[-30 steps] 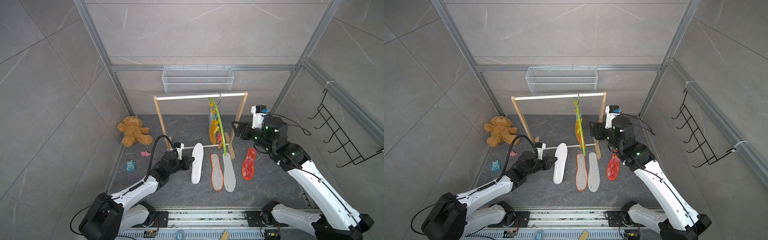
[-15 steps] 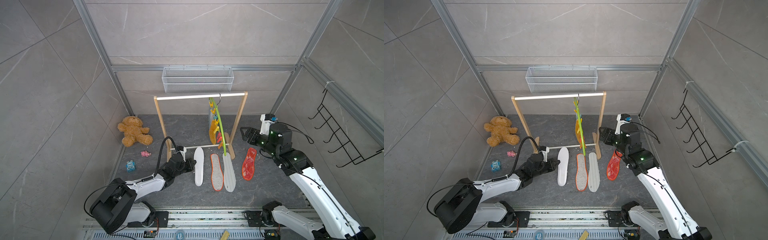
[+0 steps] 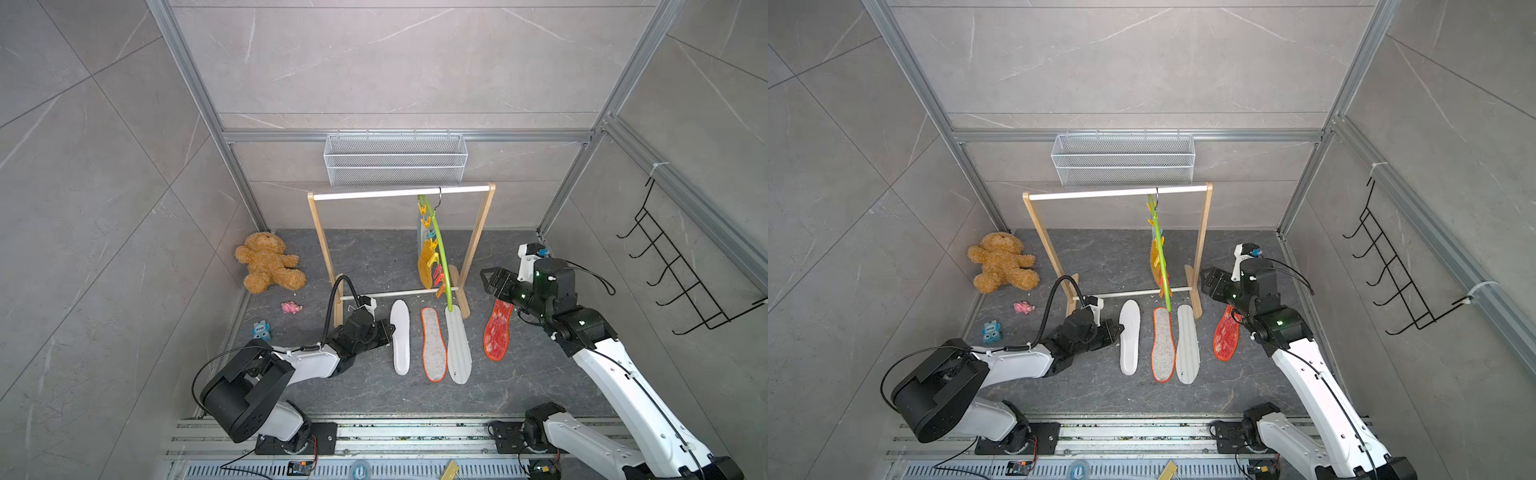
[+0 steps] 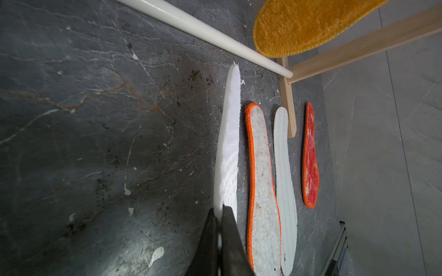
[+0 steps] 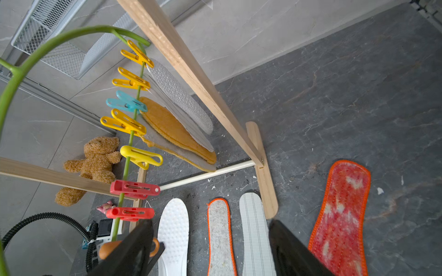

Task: Take the shoe insoles off the hanger
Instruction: Place the insole at the center of the board.

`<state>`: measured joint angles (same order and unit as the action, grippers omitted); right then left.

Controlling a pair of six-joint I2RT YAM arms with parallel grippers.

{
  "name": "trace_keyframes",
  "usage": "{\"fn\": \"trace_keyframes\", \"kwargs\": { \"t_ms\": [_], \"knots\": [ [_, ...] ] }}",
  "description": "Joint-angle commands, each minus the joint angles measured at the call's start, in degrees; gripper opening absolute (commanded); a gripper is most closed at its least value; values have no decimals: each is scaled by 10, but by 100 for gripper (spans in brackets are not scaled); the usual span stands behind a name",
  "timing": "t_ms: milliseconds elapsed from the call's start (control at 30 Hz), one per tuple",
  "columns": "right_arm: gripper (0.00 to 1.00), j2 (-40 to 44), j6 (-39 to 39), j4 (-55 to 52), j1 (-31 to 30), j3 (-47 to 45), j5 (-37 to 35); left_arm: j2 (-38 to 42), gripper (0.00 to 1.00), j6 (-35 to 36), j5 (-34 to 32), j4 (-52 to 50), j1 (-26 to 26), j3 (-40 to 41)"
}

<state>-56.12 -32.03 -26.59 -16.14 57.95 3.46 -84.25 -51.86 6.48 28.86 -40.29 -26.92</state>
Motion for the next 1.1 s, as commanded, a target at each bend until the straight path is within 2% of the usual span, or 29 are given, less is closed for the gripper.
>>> {"fn": "trace_keyframes", "kwargs": {
  "t_ms": [0,700,1067],
  "knots": [
    [78,7,-18,17,5,-21,19,-9,0,-11,-7,37,-6,-20],
    [78,6,-37,42,19,-74,49,-90,0,-44,2,84,-40,-45],
    [78,5,-41,49,24,-79,60,-95,2,-47,-3,69,-44,-47]
  ]
}}
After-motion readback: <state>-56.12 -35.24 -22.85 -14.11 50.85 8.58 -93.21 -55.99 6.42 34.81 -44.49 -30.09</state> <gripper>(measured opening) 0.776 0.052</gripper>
